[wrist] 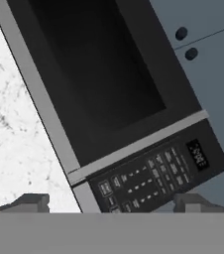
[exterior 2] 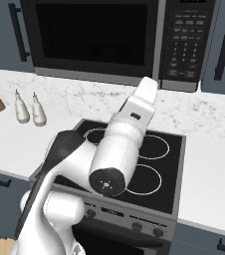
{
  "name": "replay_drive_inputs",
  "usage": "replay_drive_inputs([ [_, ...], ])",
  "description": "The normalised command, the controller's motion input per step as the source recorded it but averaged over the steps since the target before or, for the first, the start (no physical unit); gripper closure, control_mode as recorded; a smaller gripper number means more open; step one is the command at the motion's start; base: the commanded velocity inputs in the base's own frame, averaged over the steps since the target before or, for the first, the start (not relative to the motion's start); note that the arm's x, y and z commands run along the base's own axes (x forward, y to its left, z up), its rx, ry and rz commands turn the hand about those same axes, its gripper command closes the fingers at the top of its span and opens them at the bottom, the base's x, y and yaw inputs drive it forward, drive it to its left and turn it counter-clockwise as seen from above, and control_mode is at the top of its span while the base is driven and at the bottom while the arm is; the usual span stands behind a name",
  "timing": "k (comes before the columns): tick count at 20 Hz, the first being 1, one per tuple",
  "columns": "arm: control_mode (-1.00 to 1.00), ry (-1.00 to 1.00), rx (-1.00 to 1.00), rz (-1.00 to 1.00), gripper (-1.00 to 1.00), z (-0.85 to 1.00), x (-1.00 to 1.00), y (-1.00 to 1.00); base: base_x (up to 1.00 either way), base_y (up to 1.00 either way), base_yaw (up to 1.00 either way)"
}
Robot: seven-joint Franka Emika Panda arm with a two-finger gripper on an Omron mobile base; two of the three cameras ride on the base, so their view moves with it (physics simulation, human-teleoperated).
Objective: Pick the onion from the sink and place it in the bowl. Then pick the bowl and place it in the microwave. Then close the microwave door and press the start button.
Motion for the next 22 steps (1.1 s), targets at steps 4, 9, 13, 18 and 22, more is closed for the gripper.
replay_drive_inputs([
  [4, -1.00, 0.06, 0.32, 0.21, -1.00, 0.00, 0.29, -0.30, 0.00, 0.00, 0.00],
  [9, -1.00, 0.00, 0.07, 0.39, -1.00, -0.07, 0.50, 0.27, 0.00, 0.00, 0.00],
  [13, -1.00, 0.04, 0.10, 0.34, -1.00, -0.29, 0.42, 0.00, 0.00, 0.00, 0.00],
  [18, -1.00, 0.01, 0.09, 0.06, -1.00, -0.09, 0.19, -0.13, 0.00, 0.00, 0.00],
  [22, -1.00, 0.06, 0.03, 0.00, -1.00, -0.01, 0.48, 0.00, 0.00, 0.00, 0.00],
])
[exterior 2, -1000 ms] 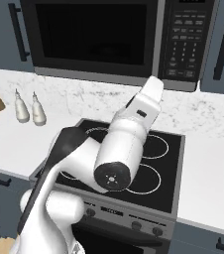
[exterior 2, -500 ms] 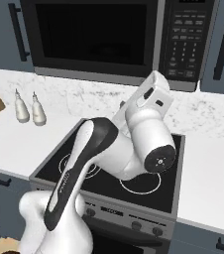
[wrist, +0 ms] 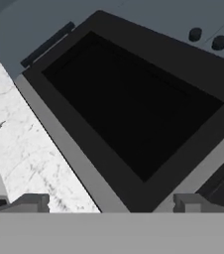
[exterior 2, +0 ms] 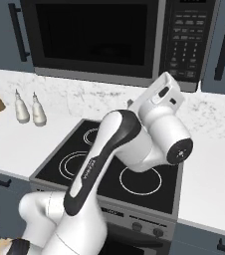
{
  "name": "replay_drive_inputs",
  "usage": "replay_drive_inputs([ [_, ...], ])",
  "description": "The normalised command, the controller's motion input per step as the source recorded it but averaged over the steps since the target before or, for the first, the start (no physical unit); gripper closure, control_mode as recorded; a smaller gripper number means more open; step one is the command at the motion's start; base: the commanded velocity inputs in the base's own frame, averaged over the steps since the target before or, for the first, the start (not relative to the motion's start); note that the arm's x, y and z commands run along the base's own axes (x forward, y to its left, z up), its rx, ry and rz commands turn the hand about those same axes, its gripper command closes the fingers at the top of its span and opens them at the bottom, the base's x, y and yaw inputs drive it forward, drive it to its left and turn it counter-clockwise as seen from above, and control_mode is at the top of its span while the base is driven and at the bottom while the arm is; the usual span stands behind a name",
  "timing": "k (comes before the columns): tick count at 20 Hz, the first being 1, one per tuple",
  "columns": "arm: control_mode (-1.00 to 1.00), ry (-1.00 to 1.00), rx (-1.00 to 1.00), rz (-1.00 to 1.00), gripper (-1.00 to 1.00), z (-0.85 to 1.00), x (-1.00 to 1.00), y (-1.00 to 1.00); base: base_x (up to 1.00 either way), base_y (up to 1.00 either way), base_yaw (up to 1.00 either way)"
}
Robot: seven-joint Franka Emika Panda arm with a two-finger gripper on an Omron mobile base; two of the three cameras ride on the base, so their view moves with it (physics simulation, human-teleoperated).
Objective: Pick the onion from the sink and place it in the bowl. Then pick the bowl and place it in the microwave. Then close the microwave door and press the start button.
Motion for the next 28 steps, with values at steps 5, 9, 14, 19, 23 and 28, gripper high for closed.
replay_drive_inputs([
  [5, -1.00, 0.08, 0.01, 0.00, -1.00, -0.08, 0.51, -0.01, 0.00, 0.00, 0.00],
  [9, -1.00, 0.00, 0.08, 0.00, -1.00, -0.05, 0.36, -0.25, 0.00, 0.00, 0.00],
  [14, -1.00, 0.00, 0.07, 0.00, -1.00, -0.06, 0.34, -0.15, 0.00, 0.00, 0.00],
  [19, -1.00, 0.00, 0.08, 0.00, -1.00, -0.03, 0.33, -0.20, 0.00, 0.00, 0.00],
  [23, -1.00, 0.00, 0.07, 0.00, -1.00, 0.00, 0.29, -0.14, 0.00, 0.00, 0.00],
  [28, -1.00, 0.00, 0.06, 0.00, -1.00, 0.00, 0.32, -0.06, 0.00, 0.00, 0.00],
])
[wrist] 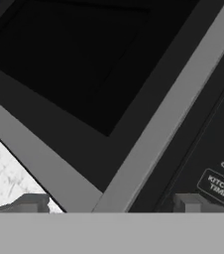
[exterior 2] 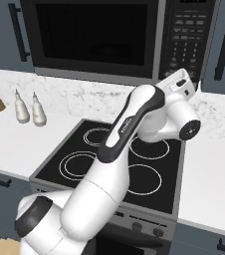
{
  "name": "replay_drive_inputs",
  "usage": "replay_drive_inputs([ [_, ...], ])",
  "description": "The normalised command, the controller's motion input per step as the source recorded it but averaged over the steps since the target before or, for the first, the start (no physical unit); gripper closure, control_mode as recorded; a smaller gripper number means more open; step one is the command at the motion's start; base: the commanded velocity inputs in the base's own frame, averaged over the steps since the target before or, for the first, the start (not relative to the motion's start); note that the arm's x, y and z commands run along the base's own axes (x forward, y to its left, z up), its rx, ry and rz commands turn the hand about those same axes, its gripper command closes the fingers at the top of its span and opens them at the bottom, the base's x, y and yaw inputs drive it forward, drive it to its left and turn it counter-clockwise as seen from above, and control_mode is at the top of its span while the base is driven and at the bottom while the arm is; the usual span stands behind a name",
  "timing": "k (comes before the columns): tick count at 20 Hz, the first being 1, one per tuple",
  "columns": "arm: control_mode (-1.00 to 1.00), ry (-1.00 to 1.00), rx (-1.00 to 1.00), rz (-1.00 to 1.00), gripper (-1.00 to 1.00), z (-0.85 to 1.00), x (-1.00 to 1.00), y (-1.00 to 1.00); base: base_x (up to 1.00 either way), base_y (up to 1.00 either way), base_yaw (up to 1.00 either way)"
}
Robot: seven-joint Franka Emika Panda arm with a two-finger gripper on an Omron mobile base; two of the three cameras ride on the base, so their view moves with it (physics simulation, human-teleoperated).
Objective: Pick the onion from the sink and place it in the bowl. Then pick the bowl and place it in the microwave. Then close the microwave door and press the start button.
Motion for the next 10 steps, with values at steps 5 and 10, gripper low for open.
replay_drive_inputs([
  [5, -1.00, 0.00, 0.08, 0.00, -1.00, -0.02, 0.24, -0.14, 0.00, 0.00, 0.00],
  [10, -1.00, 0.00, 0.07, 0.00, -1.00, -0.04, 0.18, -0.13, 0.00, 0.00, 0.00],
])
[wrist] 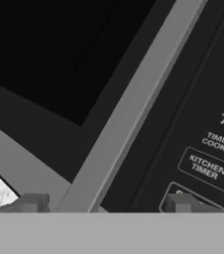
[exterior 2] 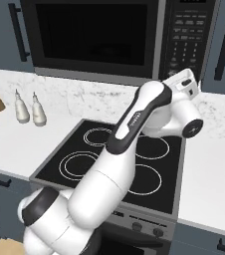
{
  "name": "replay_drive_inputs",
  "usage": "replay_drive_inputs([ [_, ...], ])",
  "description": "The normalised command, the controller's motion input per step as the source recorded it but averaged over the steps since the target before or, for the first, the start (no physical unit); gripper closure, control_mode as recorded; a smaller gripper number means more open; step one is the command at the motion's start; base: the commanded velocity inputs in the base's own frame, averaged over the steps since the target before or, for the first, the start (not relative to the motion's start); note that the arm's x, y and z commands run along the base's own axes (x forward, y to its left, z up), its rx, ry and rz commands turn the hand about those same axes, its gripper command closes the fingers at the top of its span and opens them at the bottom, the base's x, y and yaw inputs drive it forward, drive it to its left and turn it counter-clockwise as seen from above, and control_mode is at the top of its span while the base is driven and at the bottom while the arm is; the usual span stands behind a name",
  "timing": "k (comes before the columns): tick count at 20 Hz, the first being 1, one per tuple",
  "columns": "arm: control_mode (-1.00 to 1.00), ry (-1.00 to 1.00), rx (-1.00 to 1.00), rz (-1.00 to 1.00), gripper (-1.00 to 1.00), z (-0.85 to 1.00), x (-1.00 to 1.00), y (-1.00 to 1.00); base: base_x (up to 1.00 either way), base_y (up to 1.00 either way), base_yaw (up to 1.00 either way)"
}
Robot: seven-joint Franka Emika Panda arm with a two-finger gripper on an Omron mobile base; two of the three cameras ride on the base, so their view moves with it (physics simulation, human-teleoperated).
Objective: Pick the onion from the sink and place it in the bowl. Then pick the bowl and place it in the microwave. Then close the microwave door and press the start button.
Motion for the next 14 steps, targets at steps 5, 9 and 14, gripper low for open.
replay_drive_inputs([
  [5, -1.00, 0.00, 0.06, 0.00, -1.00, -0.01, 0.32, -0.04, 0.00, 0.00, 0.00],
  [9, -1.00, 0.00, 0.06, 0.00, -1.00, -0.06, 0.30, -0.03, 0.00, 0.00, 0.00],
  [14, -1.00, -0.05, 0.01, 0.02, -1.00, -0.02, -0.49, 0.14, 0.00, 0.00, 0.00],
])
